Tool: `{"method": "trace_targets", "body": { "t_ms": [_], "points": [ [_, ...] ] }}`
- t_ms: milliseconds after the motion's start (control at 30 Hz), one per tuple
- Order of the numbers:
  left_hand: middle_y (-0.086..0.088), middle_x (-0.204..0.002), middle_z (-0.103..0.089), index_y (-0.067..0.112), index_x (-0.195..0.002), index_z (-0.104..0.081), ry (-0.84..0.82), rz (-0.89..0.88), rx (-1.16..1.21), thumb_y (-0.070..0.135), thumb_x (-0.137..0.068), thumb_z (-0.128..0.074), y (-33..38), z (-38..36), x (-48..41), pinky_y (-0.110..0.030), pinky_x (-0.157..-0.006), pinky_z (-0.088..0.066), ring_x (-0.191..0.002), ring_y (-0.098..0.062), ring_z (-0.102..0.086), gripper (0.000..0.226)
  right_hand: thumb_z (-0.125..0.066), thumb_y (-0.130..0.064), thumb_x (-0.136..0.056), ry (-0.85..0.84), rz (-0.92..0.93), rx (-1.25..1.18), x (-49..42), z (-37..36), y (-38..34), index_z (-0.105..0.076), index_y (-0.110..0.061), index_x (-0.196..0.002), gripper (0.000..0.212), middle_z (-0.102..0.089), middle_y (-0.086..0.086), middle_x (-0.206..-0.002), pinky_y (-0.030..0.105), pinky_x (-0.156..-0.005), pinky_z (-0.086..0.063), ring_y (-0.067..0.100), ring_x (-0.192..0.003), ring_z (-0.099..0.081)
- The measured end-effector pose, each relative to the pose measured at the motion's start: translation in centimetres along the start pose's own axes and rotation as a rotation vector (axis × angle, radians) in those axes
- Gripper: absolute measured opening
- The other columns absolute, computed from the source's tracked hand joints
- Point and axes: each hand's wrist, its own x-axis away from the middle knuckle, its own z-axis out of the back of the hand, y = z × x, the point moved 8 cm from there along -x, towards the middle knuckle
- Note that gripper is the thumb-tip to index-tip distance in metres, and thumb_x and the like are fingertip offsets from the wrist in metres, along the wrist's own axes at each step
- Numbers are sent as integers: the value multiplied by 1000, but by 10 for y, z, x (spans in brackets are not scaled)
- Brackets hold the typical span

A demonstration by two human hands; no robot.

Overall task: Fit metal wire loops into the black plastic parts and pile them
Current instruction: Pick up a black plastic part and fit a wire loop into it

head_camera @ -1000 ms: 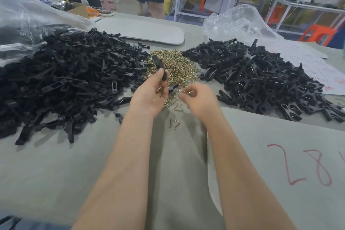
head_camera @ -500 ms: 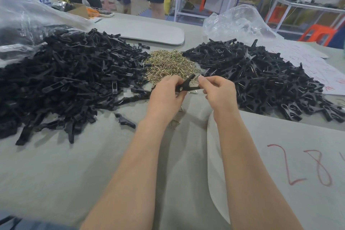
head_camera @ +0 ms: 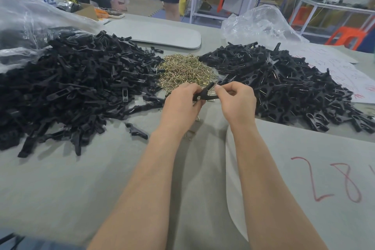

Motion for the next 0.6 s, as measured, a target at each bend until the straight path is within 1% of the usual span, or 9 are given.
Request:
{"method": "trace_targets", "body": {
  "t_ms": [133, 233, 300, 367, 433, 467, 533, 567, 600],
  "points": [
    [10, -84, -49, 20, -92, -66, -9, 1, -4, 16, -84, -67, 0, 1, 0, -33, -75, -46, -80, -17, -52, 9, -66, -22, -85, 5, 19, 11, 0, 1, -1, -64, -19, -69, 16, -53, -14, -55, 3, -55, -34, 0, -53, -49],
    [10, -87, -52, 21, -93, -67, -36, -10, -2, 16, -83, -67, 2, 1, 0, -34, -78, -48, -84, -18, -56, 11, -67, -20, -84, -89, -13, -23, 1, -7, 2, -69, -14, -72, 14, -56, -8, -57, 11, -55, -34, 3, -54, -48],
    [6, -91, -58, 19, -96, -68, -74, -11, 25, 16, -83, -69, 2, 0, 1, -38, -81, -49, -85, -19, -57, 13, -67, -19, -84, -181, -104, -113, 1, -12, 8, -68, -11, -72, 14, -56, -2, -60, 21, -60, -37, 7, -57, -47],
    [6, -91, -62, 19, -97, -69, -107, 9, 120, 15, -82, -71, 3, 1, 2, -38, -83, -51, -85, -18, -60, 16, -66, -19, -86, -323, -301, -315, 4, -17, 18, -64, -13, -74, 14, -59, 0, -68, 21, -60, -43, 9, -61, -51],
    [9, -84, -63, 21, -96, -69, -139, 26, 260, 13, -81, -73, 6, 4, 3, -32, -84, -51, -84, -16, -62, 17, -66, -21, -85, -502, -524, -620, 15, -25, 23, -61, -14, -80, 10, -59, 1, -71, 19, -56, -49, 10, -58, -55],
    [11, -83, -63, 22, -95, -69, -149, 24, 315, 13, -80, -73, 9, 6, 3, -27, -85, -50, -84, -14, -63, 18, -68, -25, -81, -588, -589, -733, 20, -28, 22, -61, -12, -86, 16, -60, 2, -71, 20, -56, -51, 11, -58, -58],
    [14, -86, -65, 25, -96, -67, -169, 7, 367, 14, -80, -74, 13, 8, 3, -10, -82, -44, -84, -3, -61, 21, -70, -37, -70, -769, -630, -820, 31, -34, 18, -59, -10, -101, 43, -65, 5, -77, 26, -62, -56, 18, -68, -66],
    [17, -88, -64, 27, -96, -67, -179, -6, 373, 14, -80, -74, 15, 10, 4, -3, -79, -40, -84, 4, -59, 21, -67, -42, -68, -841, -621, -825, 35, -37, 15, -58, -10, -105, 50, -68, 6, -82, 29, -65, -57, 22, -74, -69],
    [18, -89, -64, 28, -95, -67, -188, -20, 376, 14, -81, -73, 17, 11, 4, 0, -77, -38, -83, 7, -58, 21, -64, -46, -68, -896, -608, -819, 39, -40, 13, -60, -9, -105, 52, -70, 7, -84, 30, -66, -57, 24, -78, -71]
  ]
}}
